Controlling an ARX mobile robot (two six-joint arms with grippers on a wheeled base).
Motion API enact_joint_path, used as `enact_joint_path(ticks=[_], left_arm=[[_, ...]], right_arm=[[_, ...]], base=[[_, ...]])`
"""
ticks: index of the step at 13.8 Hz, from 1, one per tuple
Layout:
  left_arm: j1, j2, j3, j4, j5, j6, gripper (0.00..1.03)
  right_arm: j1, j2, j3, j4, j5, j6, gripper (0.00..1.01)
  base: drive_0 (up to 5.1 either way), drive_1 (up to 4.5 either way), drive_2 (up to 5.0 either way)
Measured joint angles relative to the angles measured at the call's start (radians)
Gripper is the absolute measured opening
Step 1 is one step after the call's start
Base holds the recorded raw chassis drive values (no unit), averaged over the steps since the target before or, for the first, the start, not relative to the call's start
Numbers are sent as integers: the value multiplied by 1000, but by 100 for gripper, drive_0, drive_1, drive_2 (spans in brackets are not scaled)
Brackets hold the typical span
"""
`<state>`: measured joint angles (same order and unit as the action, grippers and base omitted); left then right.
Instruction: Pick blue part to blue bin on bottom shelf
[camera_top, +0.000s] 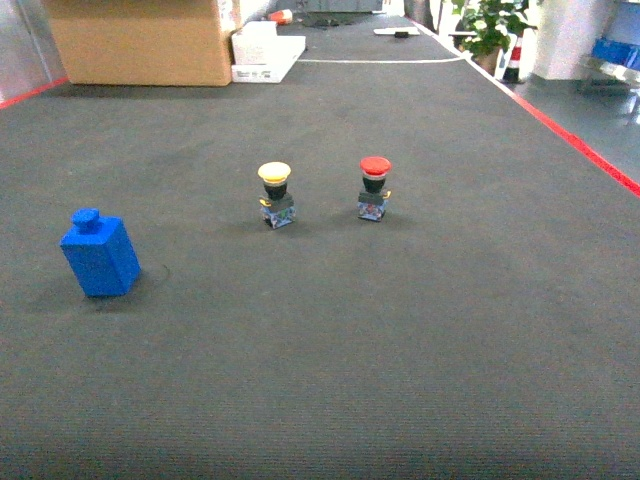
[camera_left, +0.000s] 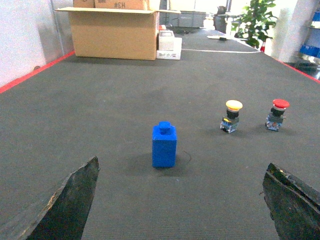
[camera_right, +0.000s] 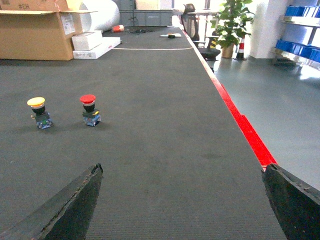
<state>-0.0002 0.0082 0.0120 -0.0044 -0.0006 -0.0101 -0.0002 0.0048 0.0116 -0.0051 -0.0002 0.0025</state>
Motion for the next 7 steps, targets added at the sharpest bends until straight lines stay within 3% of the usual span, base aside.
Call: enact_joint_path(ticks=[2, 3, 5, 6, 7], left_arm=[[-7, 12, 10, -47, -10, -7, 98], [-54, 149, 68, -139, -89, -58, 98], [-84, 481, 78, 150, -92, -66, 98], [-91, 676, 101, 334, -92, -47, 98], [-81, 1109, 246, 655, -61, -35, 98]], right_arm=[[0, 0, 0, 0, 0, 0, 98], [0, 0, 0, 0, 1, 1, 98], [0, 0, 0, 0, 1, 0, 98], [0, 0, 0, 0, 0, 0, 98], [0, 0, 0, 0, 0, 0, 98]], base=[[0, 0, 0], [0, 0, 0], [0, 0, 0], [0, 0, 0], [0, 0, 0]])
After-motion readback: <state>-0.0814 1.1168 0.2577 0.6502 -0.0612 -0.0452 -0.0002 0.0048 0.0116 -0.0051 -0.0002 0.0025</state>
